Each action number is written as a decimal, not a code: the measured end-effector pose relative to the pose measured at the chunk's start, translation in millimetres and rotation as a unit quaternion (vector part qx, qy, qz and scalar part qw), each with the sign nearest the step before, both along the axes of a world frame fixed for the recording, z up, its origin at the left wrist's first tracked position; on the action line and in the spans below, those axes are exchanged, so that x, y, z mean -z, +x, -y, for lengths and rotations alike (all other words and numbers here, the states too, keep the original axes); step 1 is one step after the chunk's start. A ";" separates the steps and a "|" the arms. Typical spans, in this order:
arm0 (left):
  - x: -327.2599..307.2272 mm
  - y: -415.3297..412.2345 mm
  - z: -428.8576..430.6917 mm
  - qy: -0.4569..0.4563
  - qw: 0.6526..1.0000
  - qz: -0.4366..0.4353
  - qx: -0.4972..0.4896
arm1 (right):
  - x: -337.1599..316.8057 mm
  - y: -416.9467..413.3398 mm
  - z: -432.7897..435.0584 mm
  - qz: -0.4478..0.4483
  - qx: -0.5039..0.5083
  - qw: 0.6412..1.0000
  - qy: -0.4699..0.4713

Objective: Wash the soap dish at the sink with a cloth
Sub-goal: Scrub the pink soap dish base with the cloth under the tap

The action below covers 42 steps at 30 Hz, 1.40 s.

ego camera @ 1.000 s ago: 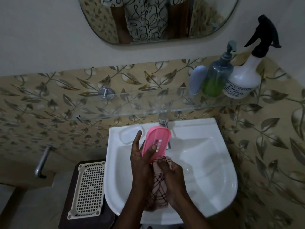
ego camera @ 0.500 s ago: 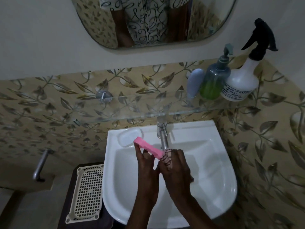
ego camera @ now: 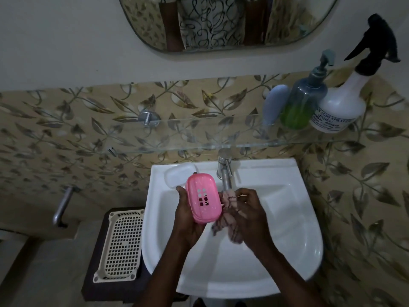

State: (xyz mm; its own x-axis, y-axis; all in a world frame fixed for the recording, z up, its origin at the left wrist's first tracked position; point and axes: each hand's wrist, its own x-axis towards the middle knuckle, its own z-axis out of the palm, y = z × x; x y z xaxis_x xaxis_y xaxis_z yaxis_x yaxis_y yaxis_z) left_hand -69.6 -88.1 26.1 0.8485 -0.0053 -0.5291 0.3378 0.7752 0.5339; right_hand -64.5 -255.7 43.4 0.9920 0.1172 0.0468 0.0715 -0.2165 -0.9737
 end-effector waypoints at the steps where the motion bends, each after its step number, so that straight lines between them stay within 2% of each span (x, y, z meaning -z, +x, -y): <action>1: 1.1 3.0 -4.6 -0.006 1.000 -0.001 0.017 | 0.0 7.8 4.1 -0.018 0.050 0.999 0.010; 4: 4.0 9.8 -16.8 0.001 0.997 -0.004 0.076 | -9.6 28.0 23.8 0.017 0.080 0.995 -0.056; 7: 5.5 13.0 -17.0 0.016 0.994 0.012 0.112 | -26.0 41.9 17.5 0.161 -0.008 0.972 -0.173; 8: 4.8 13.8 -13.4 0.029 0.993 0.020 0.117 | -26.3 42.7 6.3 0.178 -0.035 0.963 -0.201; 10: 0.5 14.8 -1.7 0.033 0.992 0.031 0.122 | -23.0 39.9 -18.1 0.170 -0.048 0.951 -0.253; 14: 7.1 11.3 2.0 0.008 0.995 0.041 0.085 | -4.9 21.0 -30.0 0.237 -0.065 0.894 -0.374; 15: 8.6 10.1 2.0 0.017 0.995 0.041 0.089 | -3.1 18.6 -29.4 0.237 -0.060 0.878 -0.412; 16: 9.2 10.1 3.2 0.026 0.994 0.041 0.101 | -1.6 19.5 -31.2 0.211 -0.039 0.878 -0.428; 18: 10.4 12.9 1.7 0.043 0.991 0.038 0.119 | -3.9 19.7 -38.1 0.126 0.001 0.907 -0.402; 20: 9.9 18.4 -4.0 0.046 0.992 0.035 0.116 | 2.5 10.4 -42.1 0.186 -0.047 0.922 -0.336; 21: 8.4 20.0 -6.8 0.038 0.993 0.029 0.109 | 5.3 1.8 -42.1 0.247 -0.131 0.911 -0.303; 22: 9.2 19.0 -9.5 0.030 0.994 0.022 0.104 | 7.1 2.4 -33.4 0.309 -0.214 0.876 -0.301; 23: 9.7 17.1 -9.2 0.022 0.994 0.013 0.107 | 2.4 12.9 -22.6 0.324 -0.269 0.851 -0.314; 24: 11.3 14.0 -7.1 0.014 0.993 0.002 0.116 | -5.3 24.3 -14.0 0.296 -0.282 0.850 -0.331; 25: 10.8 13.0 -4.3 0.008 0.992 -0.003 0.125 | -13.1 39.5 -12.3 0.270 -0.260 0.860 -0.346; 28: 1.1 22.7 -1.4 -0.003 0.990 0.009 0.137 | -18.3 66.3 -26.4 0.291 -0.171 0.859 -0.385; 29: -3.3 27.4 -2.6 -0.003 0.990 0.017 0.137 | -19.8 59.4 -44.2 0.271 -0.209 0.823 -0.454; 31: -8.0 31.2 -6.4 -0.018 0.990 0.017 0.137 | -10.3 29.1 -60.0 0.309 -0.302 0.709 -0.557; 32: -7.3 29.0 -8.3 -0.025 0.989 0.009 0.143 | -14.2 24.2 -48.2 0.332 -0.357 0.709 -0.509; 33: -5.7 25.9 -8.1 -0.028 0.988 0.003 0.155 | -17.0 34.7 -25.4 0.331 -0.405 0.741 -0.421; 34: -4.0 22.2 -7.1 -0.029 0.985 -0.002 0.169 | -19.4 47.3 -5.1 0.375 -0.405 0.755 -0.353; 36: -3.7 19.2 -5.5 -0.032 0.984 -0.001 0.176 | -28.2 64.8 22.7 0.386 -0.363 0.770 -0.355; 38: -2.6 20.1 -7.2 -0.033 0.987 0.007 0.158 | -23.7 57.4 12.1 0.343 -0.363 0.793 -0.349; 42: -3.4 16.0 -9.4 -0.020 0.981 0.013 0.193 | -16.9 49.9 16.0 0.384 -0.451 0.726 -0.350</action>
State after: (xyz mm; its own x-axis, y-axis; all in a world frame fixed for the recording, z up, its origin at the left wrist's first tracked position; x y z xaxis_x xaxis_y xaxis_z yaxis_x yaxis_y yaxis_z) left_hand -53.6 -78.7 29.6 0.7920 -0.3493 -0.5007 0.5973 0.6132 0.5170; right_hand -14.6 -271.7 60.3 0.2091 0.9645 0.1612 0.9549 -0.1659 -0.2463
